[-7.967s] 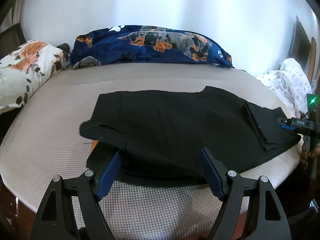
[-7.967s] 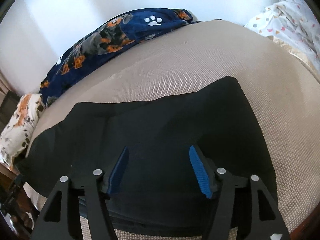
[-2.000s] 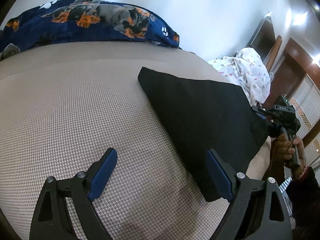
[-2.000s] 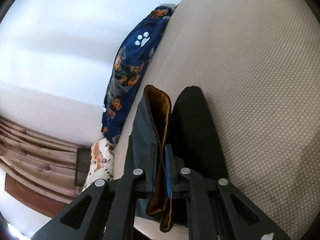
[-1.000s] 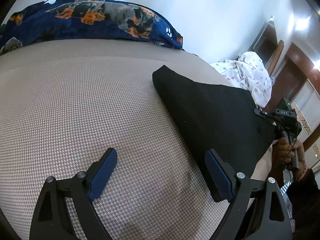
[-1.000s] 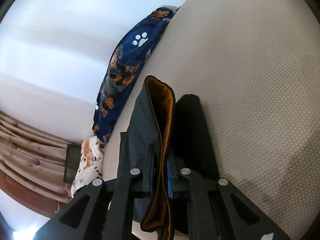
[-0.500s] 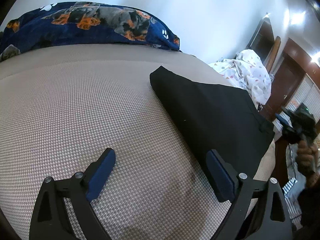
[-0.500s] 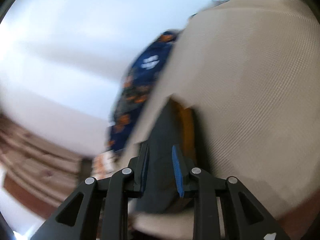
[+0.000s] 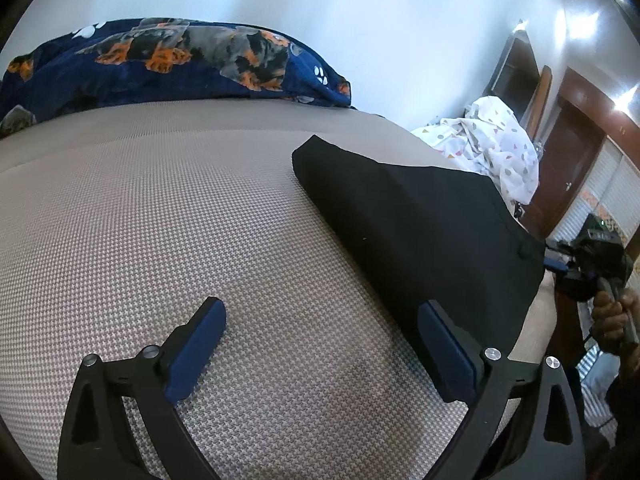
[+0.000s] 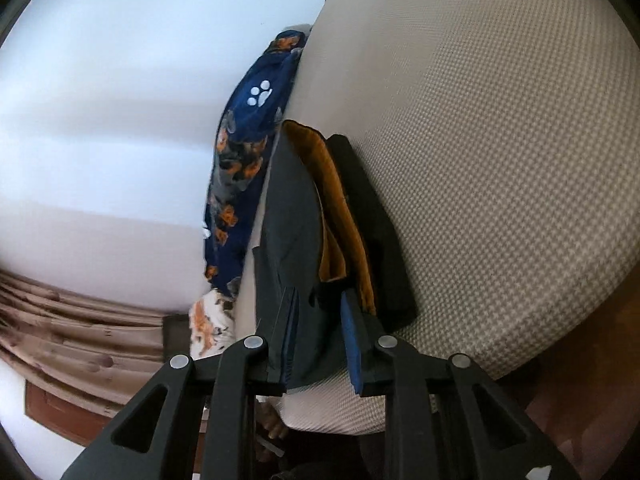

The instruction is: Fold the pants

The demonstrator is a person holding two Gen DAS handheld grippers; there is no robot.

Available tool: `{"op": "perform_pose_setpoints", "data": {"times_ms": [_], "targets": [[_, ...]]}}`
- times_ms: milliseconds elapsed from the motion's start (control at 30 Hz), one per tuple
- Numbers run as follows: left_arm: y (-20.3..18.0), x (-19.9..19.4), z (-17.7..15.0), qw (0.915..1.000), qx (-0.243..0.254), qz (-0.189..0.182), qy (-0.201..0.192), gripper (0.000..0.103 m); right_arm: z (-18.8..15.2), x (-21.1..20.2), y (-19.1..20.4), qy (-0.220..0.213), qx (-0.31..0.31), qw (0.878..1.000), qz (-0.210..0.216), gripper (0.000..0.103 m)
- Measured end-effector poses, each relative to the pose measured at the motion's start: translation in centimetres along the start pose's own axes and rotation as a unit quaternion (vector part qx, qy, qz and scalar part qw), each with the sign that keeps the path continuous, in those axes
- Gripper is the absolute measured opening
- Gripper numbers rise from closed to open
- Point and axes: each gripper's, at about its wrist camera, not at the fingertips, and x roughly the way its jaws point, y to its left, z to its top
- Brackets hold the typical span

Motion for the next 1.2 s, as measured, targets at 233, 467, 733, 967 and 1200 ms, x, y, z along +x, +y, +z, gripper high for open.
{"op": "perform_pose_setpoints", "data": {"times_ms": [233,467,733,967,1200], "targets": [[-0.1,0.0,-0.2,1.0000,0.007,0.001,0.001,0.097,0.0,0.2,0.9,-0.024,-0.023,0.999,-0.023,0.012],[0.1,0.1,-0.1,1.0000,0.005,-0.001,0.001,0.097,-2.0,-2.1,1.5,-0.024,-0.024,0.999,-0.004,0.011],[0.1,0.1,0.0,1.0000,0.009,0.001,0.000,0.098,-2.2,-1.4,-2.1,-0.014,0.024,1.000,-0.011,0.008],[-0.2,0.3,0.0,0.9999,0.016,0.006,0.001,0.098,-2.1,-1.9,0.4,-0.017,-0.024,0.998,-0.049,0.015],[-0.1,0.3,0.0,0.9999,0.015,0.006,0.000,0.098,-1.8,-3.3,0.9,-0.035,-0.027,0.996,-0.072,0.036]]}}
